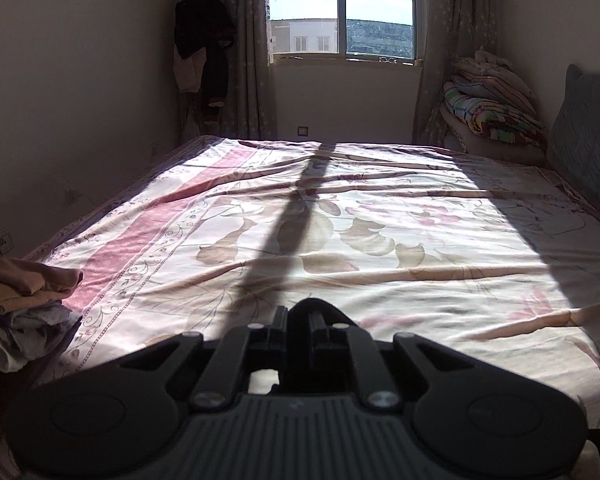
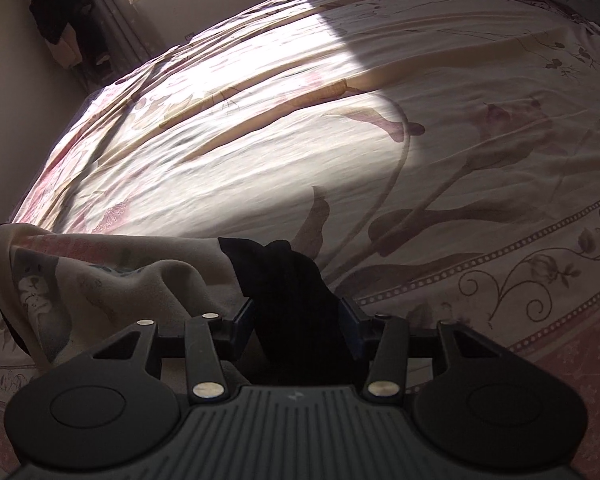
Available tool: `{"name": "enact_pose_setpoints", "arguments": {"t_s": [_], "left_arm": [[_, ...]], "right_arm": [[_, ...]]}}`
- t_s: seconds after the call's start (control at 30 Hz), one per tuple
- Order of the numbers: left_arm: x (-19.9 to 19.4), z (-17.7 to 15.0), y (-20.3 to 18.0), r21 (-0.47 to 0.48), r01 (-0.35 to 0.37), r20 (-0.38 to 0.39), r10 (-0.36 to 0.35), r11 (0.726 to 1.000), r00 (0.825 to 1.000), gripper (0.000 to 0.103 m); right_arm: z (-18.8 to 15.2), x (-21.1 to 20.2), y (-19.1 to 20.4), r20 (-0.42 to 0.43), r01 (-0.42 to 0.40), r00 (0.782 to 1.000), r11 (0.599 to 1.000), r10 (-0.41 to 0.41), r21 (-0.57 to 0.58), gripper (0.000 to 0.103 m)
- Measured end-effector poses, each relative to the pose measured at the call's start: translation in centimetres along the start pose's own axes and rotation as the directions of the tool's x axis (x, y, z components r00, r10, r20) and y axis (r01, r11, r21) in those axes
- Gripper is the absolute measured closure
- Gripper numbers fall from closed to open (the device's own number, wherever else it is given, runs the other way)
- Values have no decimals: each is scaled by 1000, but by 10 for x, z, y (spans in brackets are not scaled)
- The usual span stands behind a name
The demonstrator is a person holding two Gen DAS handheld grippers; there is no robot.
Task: Fold clothes
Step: 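Lay the garment down on the bed and open both grippers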
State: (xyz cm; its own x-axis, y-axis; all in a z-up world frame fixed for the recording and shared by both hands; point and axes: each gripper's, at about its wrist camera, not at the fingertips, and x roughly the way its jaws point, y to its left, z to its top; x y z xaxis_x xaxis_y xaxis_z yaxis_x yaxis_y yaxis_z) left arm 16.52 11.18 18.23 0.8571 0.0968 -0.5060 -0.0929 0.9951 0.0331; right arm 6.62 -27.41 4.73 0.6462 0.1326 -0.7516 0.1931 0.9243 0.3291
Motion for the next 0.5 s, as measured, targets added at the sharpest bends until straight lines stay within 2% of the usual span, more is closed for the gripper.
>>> {"name": "enact_pose_setpoints", "arguments": {"t_s": [0.2, 0.5], "left_arm": [[30, 4, 9, -27, -80, -6, 80, 996, 997, 93], [77, -26, 22, -110, -114, -117, 101, 987, 988, 92]], "right_arm": [[1, 9, 0, -16, 8, 1000, 1000, -8, 5, 53], [-4, 22, 9, -57, -3, 998, 1000, 3, -17, 53]]}}
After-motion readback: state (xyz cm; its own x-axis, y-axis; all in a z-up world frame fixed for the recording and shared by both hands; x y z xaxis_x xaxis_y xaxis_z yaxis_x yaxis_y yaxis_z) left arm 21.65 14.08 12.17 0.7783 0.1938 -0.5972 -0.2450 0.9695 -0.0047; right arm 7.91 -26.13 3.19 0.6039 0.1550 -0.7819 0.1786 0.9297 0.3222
